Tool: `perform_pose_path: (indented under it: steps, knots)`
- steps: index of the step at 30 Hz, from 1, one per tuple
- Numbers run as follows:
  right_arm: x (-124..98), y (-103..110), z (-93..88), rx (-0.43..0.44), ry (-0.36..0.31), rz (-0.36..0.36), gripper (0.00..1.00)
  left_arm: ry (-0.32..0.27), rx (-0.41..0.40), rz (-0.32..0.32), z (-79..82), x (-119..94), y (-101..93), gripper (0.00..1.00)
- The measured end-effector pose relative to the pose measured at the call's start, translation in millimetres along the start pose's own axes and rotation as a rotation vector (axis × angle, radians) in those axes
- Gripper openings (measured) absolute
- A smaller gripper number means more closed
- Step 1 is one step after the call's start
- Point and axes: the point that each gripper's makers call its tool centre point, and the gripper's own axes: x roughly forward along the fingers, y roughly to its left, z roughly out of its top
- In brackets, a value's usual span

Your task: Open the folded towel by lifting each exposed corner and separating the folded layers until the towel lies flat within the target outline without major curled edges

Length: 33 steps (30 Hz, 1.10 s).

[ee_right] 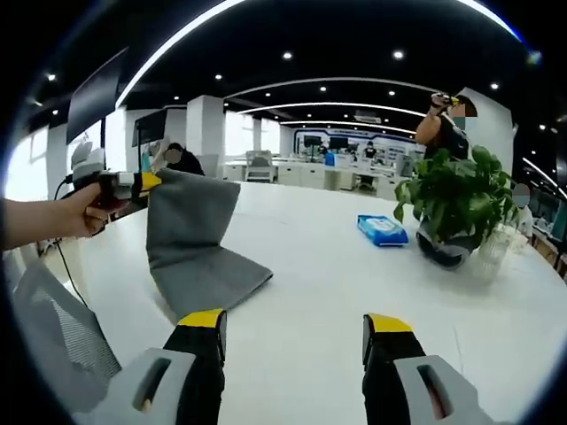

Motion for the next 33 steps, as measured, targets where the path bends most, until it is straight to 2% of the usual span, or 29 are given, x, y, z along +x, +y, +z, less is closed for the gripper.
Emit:
perform_pose_path:
  steps: [2,4,6,8,10,14,19,24,27,29,33]
  knots:
    - [0.3,0.9,-0.5,-0.005,0.003,0.002,0.61,-0.007,-0.018,0.031,-2.7,-4.1,11.9,0.04]
    - [0.6,1.7,-0.9,-0.012,0.006,0.003,0.61,-0.019,-0.05,0.089,-5.6,-10.2,28.5,0.04]
    - [1.1,2.7,-1.5,-0.019,0.01,0.005,0.61,-0.018,-0.106,0.131,-11.7,-15.8,43.5,0.04]
    - [1.6,3.8,-2.5,-0.027,0.016,0.007,0.61,-0.01,-0.158,0.156,-18.8,-20.9,55.9,0.04]
    - [2.2,5.4,-3.2,-0.032,0.022,0.011,0.61,-0.014,-0.175,0.184,-23.9,-26.6,67.5,0.04]
    - [3.5,8.9,-4.8,-0.049,0.03,0.024,0.61,-0.017,-0.256,0.233,-33.0,-38.7,83.3,0.04]
    - [6.4,16.1,-10.0,-0.041,0.053,0.058,0.61,0.0,-0.289,0.293,-41.9,-49.8,101.2,0.05]
    - [11.1,29.2,-10.6,-0.048,0.072,0.097,0.61,0.007,-0.337,0.314,-49.7,-59.1,111.3,0.05]
    - [17.9,40.2,-3.1,-0.042,0.073,0.131,0.61,0.026,-0.352,0.342,-56.2,-65.7,116.9,0.06]
    - [26.8,47.7,11.5,-0.052,0.061,0.155,0.61,0.051,-0.38,0.372,-62.6,-72.7,123.1,0.06]
    - [47.1,55.1,36.2,-0.067,0.043,0.185,0.6,0.077,-0.392,0.372,-64.5,-77.3,125.6,0.07]
